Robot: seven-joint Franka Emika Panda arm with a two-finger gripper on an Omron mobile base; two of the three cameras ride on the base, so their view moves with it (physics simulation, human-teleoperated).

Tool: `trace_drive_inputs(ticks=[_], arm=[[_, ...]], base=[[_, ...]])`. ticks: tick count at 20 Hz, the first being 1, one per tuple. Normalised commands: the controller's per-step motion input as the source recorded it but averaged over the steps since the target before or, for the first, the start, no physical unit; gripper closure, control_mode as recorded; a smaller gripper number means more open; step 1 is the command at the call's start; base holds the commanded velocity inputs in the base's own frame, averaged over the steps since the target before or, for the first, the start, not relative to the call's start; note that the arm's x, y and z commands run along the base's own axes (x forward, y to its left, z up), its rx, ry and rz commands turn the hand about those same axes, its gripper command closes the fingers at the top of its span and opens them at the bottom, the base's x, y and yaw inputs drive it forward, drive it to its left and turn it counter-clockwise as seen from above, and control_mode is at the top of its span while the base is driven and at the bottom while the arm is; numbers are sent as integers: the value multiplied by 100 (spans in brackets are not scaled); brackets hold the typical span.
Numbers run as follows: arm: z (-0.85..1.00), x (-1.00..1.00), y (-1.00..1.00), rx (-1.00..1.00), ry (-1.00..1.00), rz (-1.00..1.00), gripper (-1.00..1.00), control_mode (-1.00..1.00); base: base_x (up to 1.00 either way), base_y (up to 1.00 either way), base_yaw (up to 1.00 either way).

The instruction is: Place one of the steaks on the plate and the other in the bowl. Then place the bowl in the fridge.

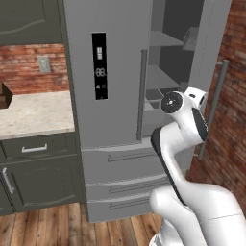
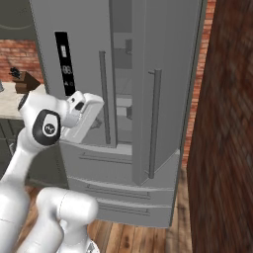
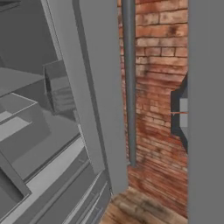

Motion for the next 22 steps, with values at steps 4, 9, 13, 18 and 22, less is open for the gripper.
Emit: trace_drive_inputs(ticks=[4,9,13,18,22], arm=[[-5,30,0,-5,0,0,100,-100],[0,44,0,-2,0,-3,100,-100],[0,39,0,-3,0,-7,100,-100],[0,39,0,-5,0,-9,100,-100],[-9,41,0,-4,0,-12,100,-100]], base=[[0,0,0],[0,0,0],[0,0,0],[0,0,0],[0,0,0]])
